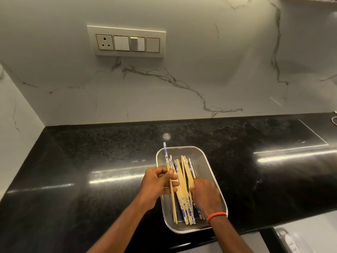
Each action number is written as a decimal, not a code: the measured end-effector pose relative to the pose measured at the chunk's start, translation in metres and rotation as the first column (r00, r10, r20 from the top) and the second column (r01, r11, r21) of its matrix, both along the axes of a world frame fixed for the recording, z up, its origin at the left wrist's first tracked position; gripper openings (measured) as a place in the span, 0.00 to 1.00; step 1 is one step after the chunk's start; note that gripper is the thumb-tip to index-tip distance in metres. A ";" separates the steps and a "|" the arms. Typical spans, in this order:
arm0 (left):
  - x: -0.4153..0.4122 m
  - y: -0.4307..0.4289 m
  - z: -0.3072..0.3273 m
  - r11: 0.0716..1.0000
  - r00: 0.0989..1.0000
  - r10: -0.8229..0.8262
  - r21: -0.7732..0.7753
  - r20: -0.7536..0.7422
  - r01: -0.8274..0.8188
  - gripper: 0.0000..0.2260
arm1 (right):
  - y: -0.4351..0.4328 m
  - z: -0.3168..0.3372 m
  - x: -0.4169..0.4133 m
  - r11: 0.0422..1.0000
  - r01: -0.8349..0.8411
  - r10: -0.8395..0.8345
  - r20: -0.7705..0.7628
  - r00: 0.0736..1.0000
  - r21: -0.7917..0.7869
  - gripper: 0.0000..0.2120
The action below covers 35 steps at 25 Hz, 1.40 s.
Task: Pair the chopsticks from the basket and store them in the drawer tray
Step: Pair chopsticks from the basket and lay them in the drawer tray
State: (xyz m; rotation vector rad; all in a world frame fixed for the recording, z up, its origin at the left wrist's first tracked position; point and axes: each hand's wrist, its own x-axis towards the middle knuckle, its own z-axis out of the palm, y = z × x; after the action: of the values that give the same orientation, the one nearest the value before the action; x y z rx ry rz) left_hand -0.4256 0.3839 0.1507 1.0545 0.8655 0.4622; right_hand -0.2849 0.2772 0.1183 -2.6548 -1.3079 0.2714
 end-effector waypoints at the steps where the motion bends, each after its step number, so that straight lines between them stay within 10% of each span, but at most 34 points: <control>1: -0.002 0.000 0.000 1.000 1.000 -0.001 -0.004 0.000 0.001 0.07 | 0.001 0.000 0.001 1.000 0.003 -0.002 0.021 1.000 -0.015 0.07; 10: -0.004 0.002 0.002 0.999 0.999 -0.041 -0.003 0.002 0.041 0.07 | 0.012 0.018 0.005 0.997 0.068 -0.068 0.027 0.997 0.021 0.05; 17: -0.005 0.005 0.000 0.989 0.992 -0.122 -0.085 0.043 0.125 0.09 | 0.011 0.046 -0.002 0.780 0.337 0.064 -0.602 0.796 0.528 0.07; 24: -0.004 0.005 0.000 0.983 0.987 -0.156 -0.087 0.048 0.159 0.10 | 0.023 0.043 -0.019 0.884 0.083 0.169 -0.482 0.860 0.459 0.11; 35: -0.003 0.005 -0.003 0.977 0.978 -0.204 -0.061 0.037 0.205 0.09 | 0.018 0.029 -0.010 0.865 0.142 0.123 -0.479 0.869 0.481 0.13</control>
State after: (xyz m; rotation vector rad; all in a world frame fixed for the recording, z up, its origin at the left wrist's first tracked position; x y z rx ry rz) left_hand -0.4283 0.3891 0.1477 1.0617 0.7311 0.2747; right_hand -0.2948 0.2951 0.1470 -1.9675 -1.0157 0.4960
